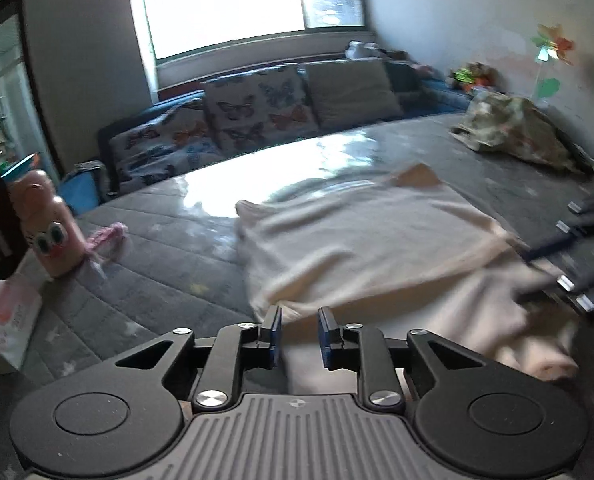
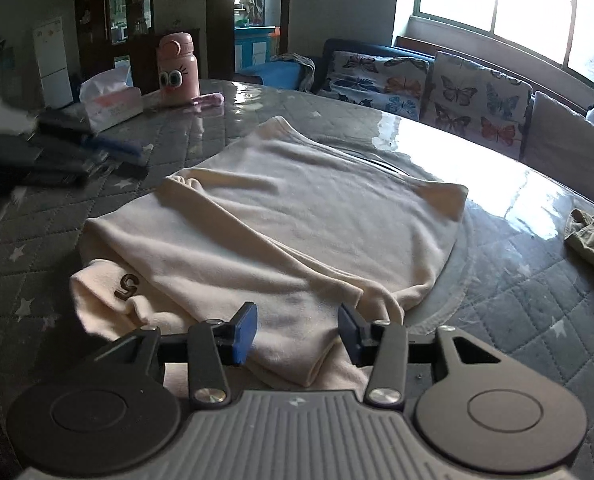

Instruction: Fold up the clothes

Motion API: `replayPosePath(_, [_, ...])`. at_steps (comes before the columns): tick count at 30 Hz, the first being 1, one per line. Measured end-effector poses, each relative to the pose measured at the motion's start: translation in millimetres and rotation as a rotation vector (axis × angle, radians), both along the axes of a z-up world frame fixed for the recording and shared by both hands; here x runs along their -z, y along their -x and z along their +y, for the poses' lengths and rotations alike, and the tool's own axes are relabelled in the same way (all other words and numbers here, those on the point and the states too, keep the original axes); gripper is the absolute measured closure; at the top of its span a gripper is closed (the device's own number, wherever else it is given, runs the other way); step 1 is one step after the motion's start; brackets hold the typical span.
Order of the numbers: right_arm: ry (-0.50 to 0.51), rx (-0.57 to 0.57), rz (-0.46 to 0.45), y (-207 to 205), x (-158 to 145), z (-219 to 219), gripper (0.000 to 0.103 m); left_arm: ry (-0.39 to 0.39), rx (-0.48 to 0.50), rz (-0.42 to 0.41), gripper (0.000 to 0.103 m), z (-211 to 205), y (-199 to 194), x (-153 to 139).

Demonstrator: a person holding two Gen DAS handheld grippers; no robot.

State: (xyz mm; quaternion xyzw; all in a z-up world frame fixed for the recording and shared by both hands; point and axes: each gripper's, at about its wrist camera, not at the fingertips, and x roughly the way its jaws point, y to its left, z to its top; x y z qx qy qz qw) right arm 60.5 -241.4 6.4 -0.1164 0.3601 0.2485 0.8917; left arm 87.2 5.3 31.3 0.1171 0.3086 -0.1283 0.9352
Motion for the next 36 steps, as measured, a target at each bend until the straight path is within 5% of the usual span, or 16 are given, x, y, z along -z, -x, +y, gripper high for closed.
replayPosePath(5, [-0.032,-0.017,0.016,-4,1,-1,0.058,-0.001,-0.091,0.024,0.080,2,-49,-2])
replayPosePath(15, [-0.057,-0.052,0.049,-8,8,1,0.052,0.074,-0.056,0.089,0.084,-5,-148,20])
replayPosePath(20, [-0.076,-0.056,0.058,-11,9,-1,0.051,0.045,-0.092,0.107,0.092,-1,-182,40])
replayPosePath(36, [-0.093,-0.064,0.054,-13,12,-8,0.046,-0.014,-0.168,0.073,0.086,-1,-207,43])
